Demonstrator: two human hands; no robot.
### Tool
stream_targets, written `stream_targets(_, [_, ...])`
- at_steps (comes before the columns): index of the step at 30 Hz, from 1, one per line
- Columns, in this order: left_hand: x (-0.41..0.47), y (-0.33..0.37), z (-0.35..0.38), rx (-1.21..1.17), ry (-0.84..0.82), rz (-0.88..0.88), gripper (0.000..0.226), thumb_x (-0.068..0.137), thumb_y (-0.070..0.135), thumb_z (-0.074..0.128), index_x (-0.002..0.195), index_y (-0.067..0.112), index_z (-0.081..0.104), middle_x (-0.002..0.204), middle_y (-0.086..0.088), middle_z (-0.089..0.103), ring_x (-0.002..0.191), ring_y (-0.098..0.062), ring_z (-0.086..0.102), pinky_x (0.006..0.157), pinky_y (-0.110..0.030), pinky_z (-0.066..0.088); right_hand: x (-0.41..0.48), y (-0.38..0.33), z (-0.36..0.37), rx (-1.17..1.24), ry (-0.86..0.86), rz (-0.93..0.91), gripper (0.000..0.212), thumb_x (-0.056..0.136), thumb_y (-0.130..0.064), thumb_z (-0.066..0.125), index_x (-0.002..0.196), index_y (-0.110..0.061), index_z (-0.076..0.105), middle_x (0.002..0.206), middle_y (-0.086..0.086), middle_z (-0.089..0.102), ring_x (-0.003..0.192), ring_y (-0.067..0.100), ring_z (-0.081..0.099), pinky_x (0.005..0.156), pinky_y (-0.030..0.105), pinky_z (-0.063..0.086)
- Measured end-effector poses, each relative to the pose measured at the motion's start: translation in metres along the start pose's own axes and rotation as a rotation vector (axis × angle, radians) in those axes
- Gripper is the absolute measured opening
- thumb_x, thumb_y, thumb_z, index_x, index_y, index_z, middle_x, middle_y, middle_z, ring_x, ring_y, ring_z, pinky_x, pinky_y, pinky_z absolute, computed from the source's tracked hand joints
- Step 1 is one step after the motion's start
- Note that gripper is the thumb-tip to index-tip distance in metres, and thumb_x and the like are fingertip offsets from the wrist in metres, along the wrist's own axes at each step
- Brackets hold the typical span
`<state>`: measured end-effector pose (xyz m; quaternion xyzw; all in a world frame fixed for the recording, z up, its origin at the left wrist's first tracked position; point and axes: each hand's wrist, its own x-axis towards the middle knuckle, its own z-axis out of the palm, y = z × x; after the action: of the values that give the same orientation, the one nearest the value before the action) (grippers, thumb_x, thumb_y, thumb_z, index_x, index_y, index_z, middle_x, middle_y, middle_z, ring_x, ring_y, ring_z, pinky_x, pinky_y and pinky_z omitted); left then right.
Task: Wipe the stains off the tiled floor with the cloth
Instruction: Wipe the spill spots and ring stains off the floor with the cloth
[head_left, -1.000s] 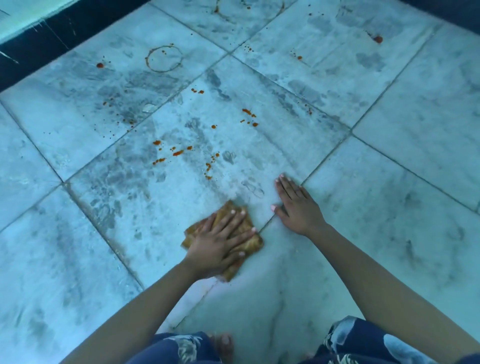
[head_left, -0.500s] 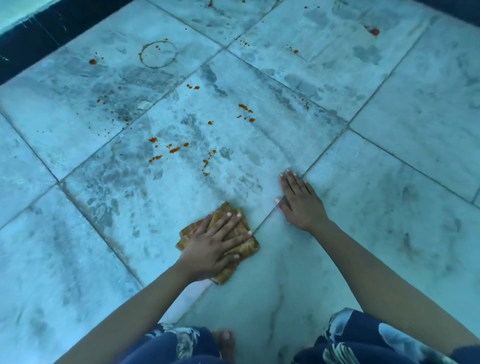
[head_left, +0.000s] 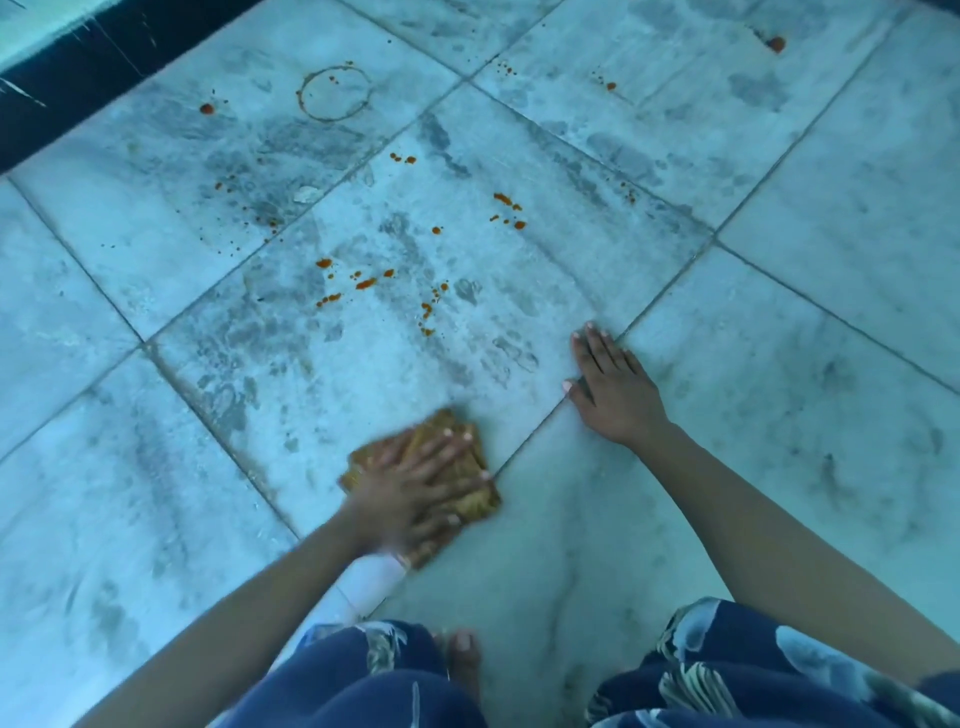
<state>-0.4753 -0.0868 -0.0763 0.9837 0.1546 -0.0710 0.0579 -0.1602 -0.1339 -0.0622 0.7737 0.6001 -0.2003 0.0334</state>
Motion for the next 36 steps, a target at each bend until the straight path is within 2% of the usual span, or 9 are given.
stream_targets(3, [0.032, -0.036, -0.016, -0.004, 0.008, -0.245, 0.054, 0.094, 0.061, 0.003, 0.146, 0.045, 0.002, 0.159, 0.001, -0.001, 0.145, -0.025, 0.013, 0.114, -0.046, 0.0, 0.001, -0.002, -0.003, 0.005, 0.003, -0.002, 0.063, 0.101, -0.04, 0.025, 0.151, -0.014, -0.004, 0.158, 0.004, -0.012, 0.146, 0.017, -0.008, 0.116, 0.033, 0.0])
stream_targets(6, [0.083, -0.022, -0.032, -0.06, -0.035, -0.428, 0.056, 0.088, 0.062, -0.002, 0.141, 0.047, -0.011, 0.159, 0.0, -0.007, 0.147, -0.021, -0.004, 0.114, -0.048, -0.006, 0.0, -0.004, -0.005, -0.003, 0.015, 0.0, 0.064, 0.101, -0.04, 0.028, 0.151, -0.014, -0.001, 0.159, 0.004, -0.009, 0.146, 0.018, -0.005, 0.116, 0.034, 0.002])
stream_targets(12, [0.017, 0.001, -0.009, -0.042, 0.017, -0.104, 0.052, 0.097, 0.056, 0.019, 0.146, 0.04, 0.021, 0.155, -0.003, 0.023, 0.141, -0.023, 0.025, 0.11, -0.048, 0.016, 0.001, -0.005, -0.007, -0.002, -0.036, 0.025, 0.066, 0.1, -0.043, 0.027, 0.151, -0.017, -0.007, 0.158, 0.002, -0.015, 0.146, 0.015, -0.009, 0.116, 0.033, 0.001])
stream_targets(19, [0.073, -0.045, -0.028, -0.139, 0.002, -0.484, 0.065, 0.086, 0.062, -0.001, 0.146, 0.038, -0.006, 0.158, 0.006, -0.008, 0.146, -0.015, -0.006, 0.117, -0.043, 0.0, 0.009, -0.004, -0.022, -0.133, -0.204, 0.023, 0.076, 0.098, -0.053, 0.028, 0.149, -0.015, -0.013, 0.157, 0.006, -0.02, 0.146, 0.02, -0.009, 0.116, 0.035, 0.001])
stream_targets(22, [0.082, -0.023, -0.031, -0.09, -0.022, -0.389, 0.064, 0.089, 0.058, 0.002, 0.148, 0.035, -0.004, 0.158, 0.004, -0.007, 0.146, -0.017, -0.006, 0.116, -0.042, -0.007, 0.009, -0.007, -0.025, -0.149, -0.228, 0.036, 0.076, 0.097, -0.053, 0.028, 0.15, -0.015, -0.013, 0.157, 0.006, -0.02, 0.146, 0.019, -0.007, 0.116, 0.035, 0.002])
stream_targets(26, [0.01, -0.02, -0.011, -0.046, 0.028, -0.163, 0.058, 0.097, 0.054, 0.013, 0.15, 0.03, 0.011, 0.155, -0.004, 0.02, 0.142, -0.023, 0.02, 0.111, -0.047, 0.013, 0.008, -0.013, -0.027, -0.115, -0.217, 0.058, 0.074, 0.098, -0.051, 0.027, 0.15, -0.015, -0.011, 0.157, 0.005, -0.018, 0.146, 0.018, -0.006, 0.117, 0.033, 0.002])
stream_targets(29, [-0.015, -0.06, -0.01, -0.097, 0.001, -0.371, 0.061, 0.095, 0.058, 0.003, 0.15, 0.032, 0.004, 0.155, -0.004, 0.017, 0.142, -0.026, 0.023, 0.111, -0.051, 0.025, 0.005, -0.022, -0.022, -0.095, -0.152, 0.109, 0.073, 0.098, -0.051, 0.027, 0.15, -0.013, -0.009, 0.158, 0.007, -0.015, 0.146, 0.02, -0.003, 0.116, 0.033, 0.002])
stream_targets(33, [0.052, -0.097, -0.03, -0.216, -0.067, -0.593, 0.067, 0.088, 0.064, 0.002, 0.149, 0.035, -0.003, 0.159, -0.001, -0.01, 0.146, -0.02, -0.007, 0.116, -0.047, 0.0, 0.006, -0.046, -0.023, -0.116, -0.114, 0.064, 0.076, 0.098, -0.05, 0.028, 0.149, -0.007, -0.009, 0.158, 0.009, -0.013, 0.146, 0.019, -0.005, 0.116, 0.032, -0.002])
stream_targets(36, [0.099, -0.081, -0.041, -0.216, -0.072, -0.553, 0.058, 0.097, 0.054, 0.014, 0.148, 0.037, -0.007, 0.158, 0.0, -0.016, 0.145, -0.018, -0.014, 0.116, -0.047, -0.007, 0.018, -0.054, -0.029, -0.135, -0.079, 0.057, 0.075, 0.099, -0.049, 0.028, 0.149, -0.007, -0.008, 0.158, 0.008, -0.011, 0.146, 0.018, -0.005, 0.115, 0.031, -0.003])
